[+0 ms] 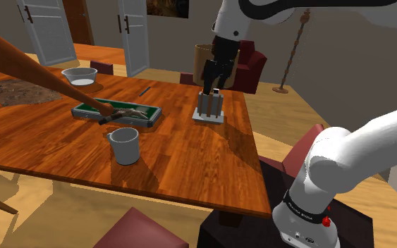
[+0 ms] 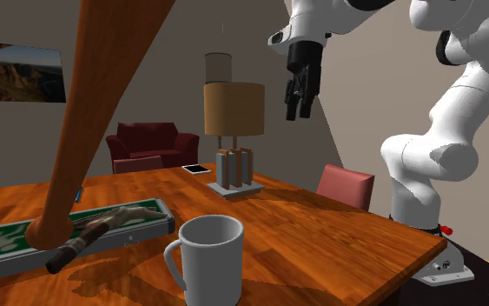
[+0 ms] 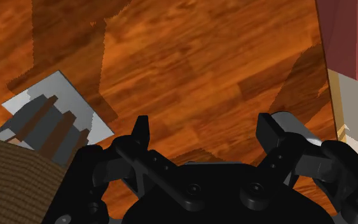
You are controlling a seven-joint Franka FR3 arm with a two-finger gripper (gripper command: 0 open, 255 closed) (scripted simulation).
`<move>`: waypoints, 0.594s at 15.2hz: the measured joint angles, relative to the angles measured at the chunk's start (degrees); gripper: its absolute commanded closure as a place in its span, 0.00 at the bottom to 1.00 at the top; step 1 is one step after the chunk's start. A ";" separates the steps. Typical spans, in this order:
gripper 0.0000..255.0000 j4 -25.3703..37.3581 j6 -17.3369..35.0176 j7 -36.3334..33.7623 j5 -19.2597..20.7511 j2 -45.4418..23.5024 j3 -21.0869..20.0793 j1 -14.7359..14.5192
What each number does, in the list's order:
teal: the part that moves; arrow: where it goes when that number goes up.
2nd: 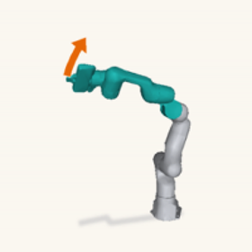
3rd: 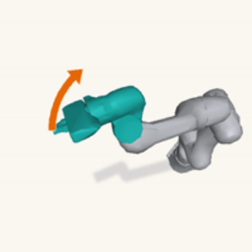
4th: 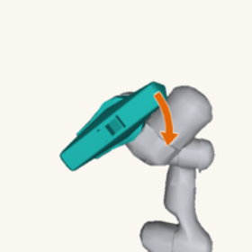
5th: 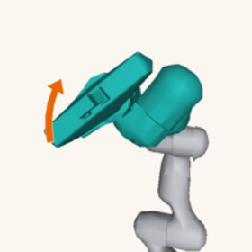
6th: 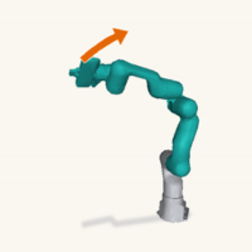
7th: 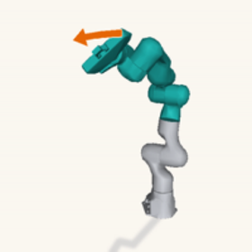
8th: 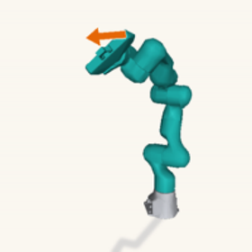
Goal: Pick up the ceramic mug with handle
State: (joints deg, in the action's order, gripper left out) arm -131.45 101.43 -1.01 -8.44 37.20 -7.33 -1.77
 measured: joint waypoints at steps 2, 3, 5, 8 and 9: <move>0.00 1.49 2.01 -1.79 -0.35 -3.92 -1.68 -0.13; 0.00 2.00 3.09 -2.98 -0.59 -5.66 -2.75 -0.30; 0.00 3.72 5.04 -4.89 -0.62 -9.69 -4.42 -0.34; 0.00 6.42 7.35 -8.42 -0.43 -15.30 -7.21 -0.66; 0.00 7.66 8.01 -9.43 -0.16 -17.40 -7.94 -0.66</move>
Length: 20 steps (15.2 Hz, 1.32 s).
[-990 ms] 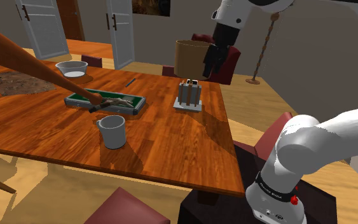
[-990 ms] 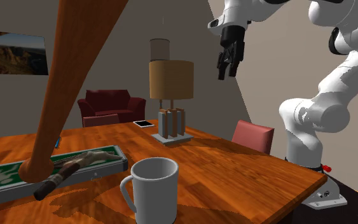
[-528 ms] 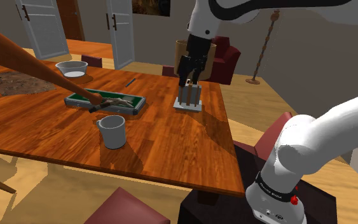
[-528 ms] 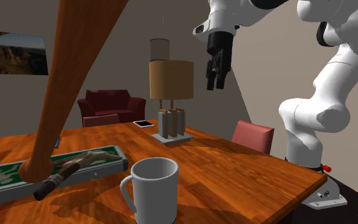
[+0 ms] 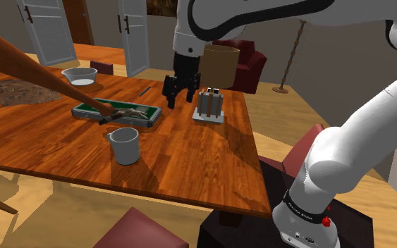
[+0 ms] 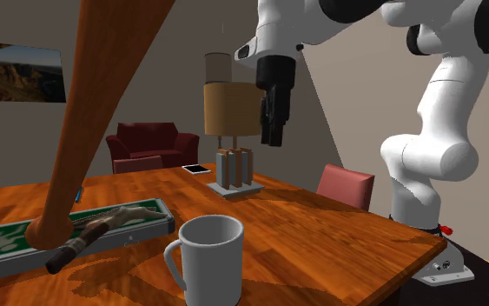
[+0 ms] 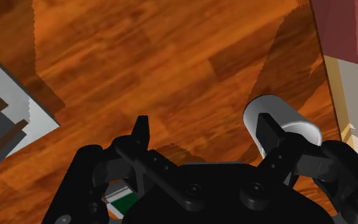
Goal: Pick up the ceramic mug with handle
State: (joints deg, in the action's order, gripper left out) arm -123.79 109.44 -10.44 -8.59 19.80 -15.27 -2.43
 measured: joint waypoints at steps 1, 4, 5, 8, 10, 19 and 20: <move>0.00 0.49 0.91 -1.12 0.20 -1.64 -0.80 -0.13; 0.00 3.78 3.06 -4.55 1.46 -7.83 -3.02 -0.41; 0.00 5.39 3.41 -6.01 2.06 -10.05 -3.86 -0.64; 0.00 10.85 4.06 -9.65 4.36 -17.16 -5.50 -1.17; 0.00 14.54 4.67 -12.20 6.25 -22.28 -6.35 -1.86; 0.00 19.44 8.15 -16.88 10.11 -32.22 -7.06 -4.02; 0.00 19.16 8.77 -16.94 10.27 -32.60 -7.01 -4.06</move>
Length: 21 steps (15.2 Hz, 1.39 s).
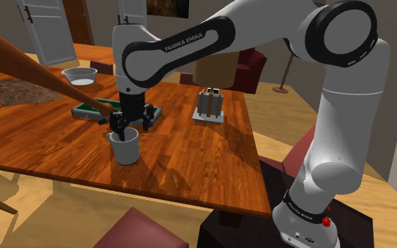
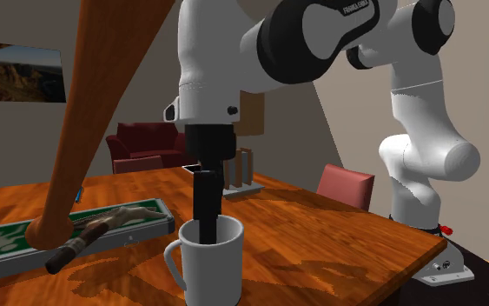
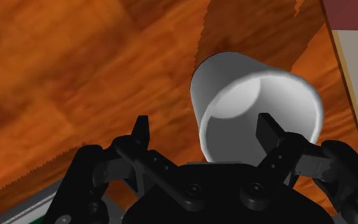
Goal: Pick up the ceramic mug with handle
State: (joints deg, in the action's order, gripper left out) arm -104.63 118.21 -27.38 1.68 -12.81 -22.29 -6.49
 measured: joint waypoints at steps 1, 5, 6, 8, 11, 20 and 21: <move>0.00 -0.30 0.56 -0.11 0.13 -0.29 0.01 -0.07; 1.00 -0.99 1.22 -0.15 0.12 -0.23 0.00 -0.08; 1.00 -1.03 1.25 -0.14 0.11 -0.23 0.00 -0.07; 1.00 -1.05 1.28 -0.14 0.11 -0.21 -0.01 -0.08; 1.00 -1.06 1.28 -0.14 0.10 -0.20 -0.01 -0.08; 1.00 2.53 -3.69 0.18 -0.54 1.27 -0.15 0.11; 1.00 3.15 -4.42 0.15 -0.58 1.38 -0.17 0.10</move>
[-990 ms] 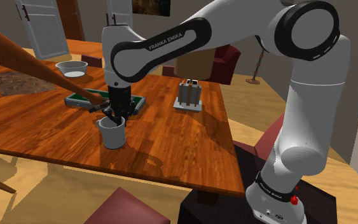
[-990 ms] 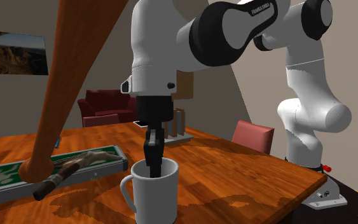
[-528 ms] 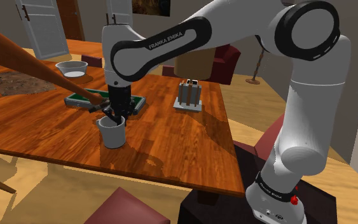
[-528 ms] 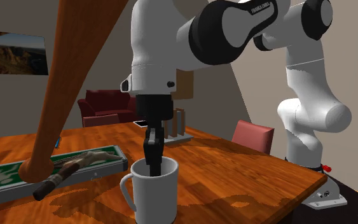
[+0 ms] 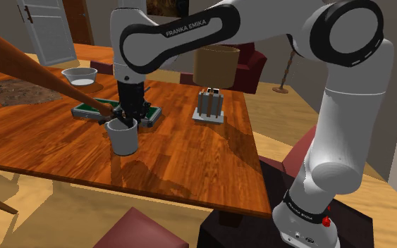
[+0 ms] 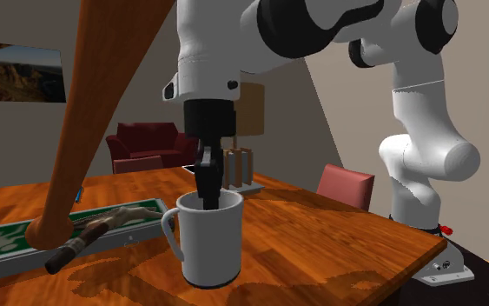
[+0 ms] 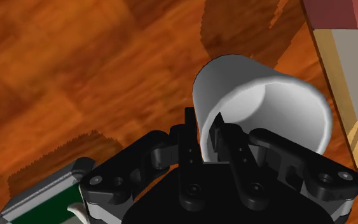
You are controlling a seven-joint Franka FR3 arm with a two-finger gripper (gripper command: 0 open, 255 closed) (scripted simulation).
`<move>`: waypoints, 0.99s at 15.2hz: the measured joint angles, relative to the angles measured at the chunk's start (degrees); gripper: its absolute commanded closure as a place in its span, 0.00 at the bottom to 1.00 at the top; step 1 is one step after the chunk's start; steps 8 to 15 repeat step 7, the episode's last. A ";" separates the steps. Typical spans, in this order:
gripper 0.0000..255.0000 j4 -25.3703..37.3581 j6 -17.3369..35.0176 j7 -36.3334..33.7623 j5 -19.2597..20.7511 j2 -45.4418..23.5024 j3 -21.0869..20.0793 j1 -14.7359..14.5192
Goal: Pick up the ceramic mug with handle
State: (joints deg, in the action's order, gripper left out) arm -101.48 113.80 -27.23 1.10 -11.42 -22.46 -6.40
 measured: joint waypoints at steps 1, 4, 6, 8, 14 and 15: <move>1.00 0.46 -0.74 0.00 -0.12 0.30 -0.04 0.01; 1.00 2.23 -2.91 0.07 -0.30 0.73 -0.08 0.04; 1.00 3.56 -4.33 0.07 -0.34 0.83 -0.09 0.04; 1.00 3.93 -4.75 0.08 -0.37 0.89 -0.11 0.05; 1.00 3.93 -4.75 0.08 -0.37 0.89 -0.11 0.05; 1.00 3.93 -4.75 0.08 -0.37 0.89 -0.11 0.05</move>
